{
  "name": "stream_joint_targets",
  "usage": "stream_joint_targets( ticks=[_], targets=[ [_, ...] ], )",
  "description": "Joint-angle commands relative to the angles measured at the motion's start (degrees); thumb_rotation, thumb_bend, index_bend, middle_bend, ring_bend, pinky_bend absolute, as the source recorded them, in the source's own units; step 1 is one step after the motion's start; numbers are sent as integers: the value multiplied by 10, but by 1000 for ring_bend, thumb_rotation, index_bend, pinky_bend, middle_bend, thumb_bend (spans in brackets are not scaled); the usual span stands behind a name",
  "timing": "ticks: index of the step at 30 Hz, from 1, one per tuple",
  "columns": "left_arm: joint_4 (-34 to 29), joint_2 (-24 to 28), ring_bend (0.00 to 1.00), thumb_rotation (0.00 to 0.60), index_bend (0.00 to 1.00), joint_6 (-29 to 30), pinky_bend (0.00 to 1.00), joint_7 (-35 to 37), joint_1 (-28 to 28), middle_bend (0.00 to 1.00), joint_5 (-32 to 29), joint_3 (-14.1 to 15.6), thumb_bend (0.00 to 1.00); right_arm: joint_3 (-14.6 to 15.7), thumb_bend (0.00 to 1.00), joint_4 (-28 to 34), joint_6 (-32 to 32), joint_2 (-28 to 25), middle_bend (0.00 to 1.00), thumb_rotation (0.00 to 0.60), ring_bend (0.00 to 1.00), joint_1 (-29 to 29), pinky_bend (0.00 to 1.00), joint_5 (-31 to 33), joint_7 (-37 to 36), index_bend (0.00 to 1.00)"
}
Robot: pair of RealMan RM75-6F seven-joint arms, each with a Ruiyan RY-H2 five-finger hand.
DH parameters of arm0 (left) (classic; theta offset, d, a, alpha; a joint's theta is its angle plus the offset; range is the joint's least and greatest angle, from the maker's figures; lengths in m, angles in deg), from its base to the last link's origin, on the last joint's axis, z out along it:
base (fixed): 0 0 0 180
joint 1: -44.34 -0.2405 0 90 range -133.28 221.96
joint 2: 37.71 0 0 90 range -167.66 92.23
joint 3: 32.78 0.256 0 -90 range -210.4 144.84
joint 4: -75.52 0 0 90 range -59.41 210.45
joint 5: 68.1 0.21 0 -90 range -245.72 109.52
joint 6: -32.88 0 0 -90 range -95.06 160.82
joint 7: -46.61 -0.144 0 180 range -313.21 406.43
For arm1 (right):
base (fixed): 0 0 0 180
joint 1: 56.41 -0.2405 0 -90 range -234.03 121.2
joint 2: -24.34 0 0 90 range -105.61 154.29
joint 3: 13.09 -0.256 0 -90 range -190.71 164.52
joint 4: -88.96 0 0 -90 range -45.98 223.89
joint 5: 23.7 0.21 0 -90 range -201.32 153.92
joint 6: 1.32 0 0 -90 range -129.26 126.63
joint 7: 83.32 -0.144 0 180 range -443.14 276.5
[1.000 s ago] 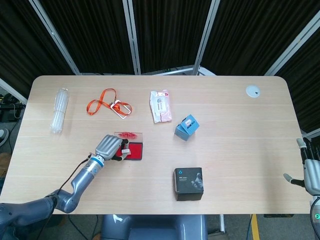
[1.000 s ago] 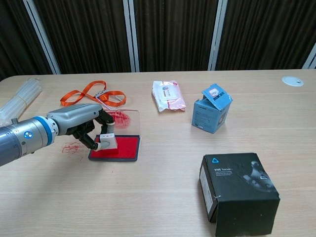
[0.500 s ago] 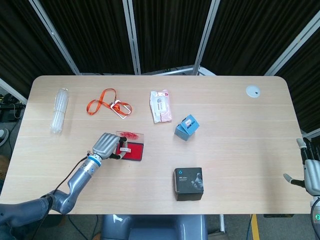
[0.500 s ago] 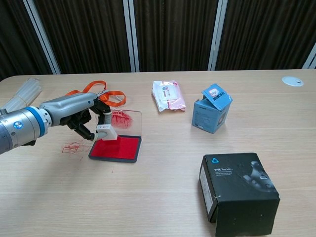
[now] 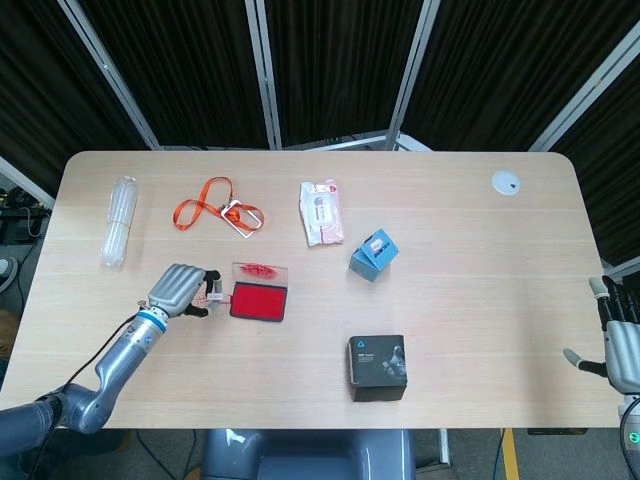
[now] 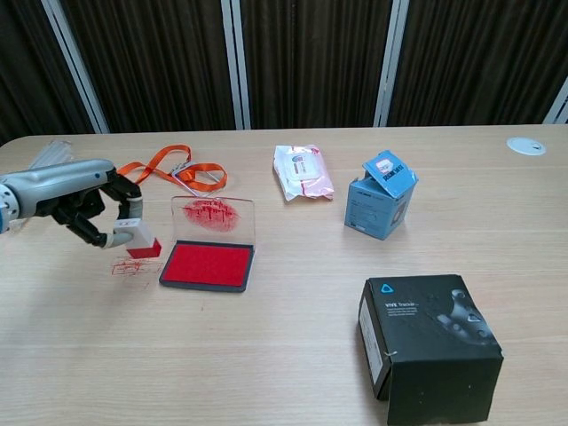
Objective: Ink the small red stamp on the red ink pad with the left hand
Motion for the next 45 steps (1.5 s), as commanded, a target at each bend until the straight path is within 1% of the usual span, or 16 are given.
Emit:
stream_joint_targets(
  ticks=[1, 9, 19, 26, 31, 35, 39, 45],
  targets=[
    [-6, 13, 925, 600, 586, -9, 978, 6, -8, 565, -2, 11, 350, 0, 0, 1, 0, -1, 0, 600, 0, 0, 0, -1, 0, 0],
    [-2, 16, 922, 600, 585, -21, 978, 12, -12, 565, 0, 22, 350, 1, 0, 2, 0, 0, 0, 600, 0, 0, 0, -3, 2, 0],
    [9, 1, 920, 600, 565, -31, 977, 7, -10, 547, -6, 22, 344, 1, 0, 1, -2, 1, 0, 600, 0, -1, 0, 1, 3, 0],
    [14, -4, 917, 600, 539, -36, 977, 1, -9, 519, -7, 25, 297, 0, 0, 0, -1, 2, 0, 600, 0, -1, 0, 2, 3, 0],
    [16, -7, 915, 600, 500, -36, 976, -7, -9, 511, -11, 24, 284, 0, 0, 0, 0, 2, 0, 600, 0, 0, 0, 2, 4, 0],
    [15, -8, 912, 600, 449, -34, 975, -13, -10, 491, -14, 23, 271, 0, 0, 0, 0, 2, 0, 600, 0, 0, 0, 3, 4, 0],
    [14, -8, 908, 600, 428, -34, 973, -18, -10, 463, -16, 23, 246, -1, 0, 0, 0, 2, 0, 600, 0, 0, 0, 2, 3, 0],
    [7, -3, 905, 600, 404, -27, 971, -12, -13, 438, -12, 21, 240, -1, 0, 0, 2, 2, 0, 600, 0, 0, 0, 2, 2, 0]
  ],
)
